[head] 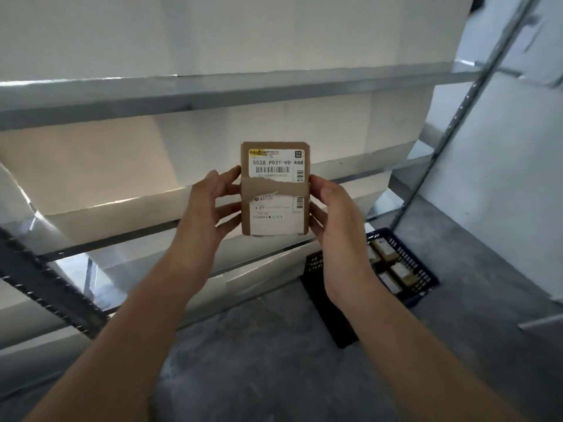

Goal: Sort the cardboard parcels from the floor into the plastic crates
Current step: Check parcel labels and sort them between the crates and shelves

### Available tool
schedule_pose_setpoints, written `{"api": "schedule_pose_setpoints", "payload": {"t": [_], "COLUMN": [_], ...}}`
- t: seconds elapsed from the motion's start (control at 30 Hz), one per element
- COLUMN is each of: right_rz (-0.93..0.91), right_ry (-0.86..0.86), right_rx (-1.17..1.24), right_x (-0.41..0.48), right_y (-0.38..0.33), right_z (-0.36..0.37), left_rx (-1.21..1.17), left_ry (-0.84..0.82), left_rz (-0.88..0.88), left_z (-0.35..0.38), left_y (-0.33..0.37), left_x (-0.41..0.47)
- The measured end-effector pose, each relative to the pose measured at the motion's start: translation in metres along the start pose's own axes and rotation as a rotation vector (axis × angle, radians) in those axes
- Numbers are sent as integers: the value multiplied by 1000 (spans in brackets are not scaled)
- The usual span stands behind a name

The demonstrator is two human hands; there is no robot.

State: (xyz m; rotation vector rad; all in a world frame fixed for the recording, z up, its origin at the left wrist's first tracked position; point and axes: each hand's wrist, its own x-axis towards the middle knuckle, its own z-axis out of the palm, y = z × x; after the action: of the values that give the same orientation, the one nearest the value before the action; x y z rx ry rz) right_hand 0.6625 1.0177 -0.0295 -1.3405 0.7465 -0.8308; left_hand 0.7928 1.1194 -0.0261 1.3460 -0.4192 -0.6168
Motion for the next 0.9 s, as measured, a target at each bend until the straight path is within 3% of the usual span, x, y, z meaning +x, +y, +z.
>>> {"api": "schedule_pose_setpoints", "payload": {"t": [0.33,0.63,0.9], "right_rz": [16,113,208], "right_ry": [209,79,70], "right_rx": [59,22,-4], "right_x": [63,146,248], "right_y": [14,35,71], "right_z": [-124,-251,-312], "left_rx": [78,83,104], "left_ry": [-163,-51,10], "left_rz": [-46,-135,-262], "left_z": [145,278,345], "left_y": [-41,-101,-163], "left_x": [44,76,150]}}
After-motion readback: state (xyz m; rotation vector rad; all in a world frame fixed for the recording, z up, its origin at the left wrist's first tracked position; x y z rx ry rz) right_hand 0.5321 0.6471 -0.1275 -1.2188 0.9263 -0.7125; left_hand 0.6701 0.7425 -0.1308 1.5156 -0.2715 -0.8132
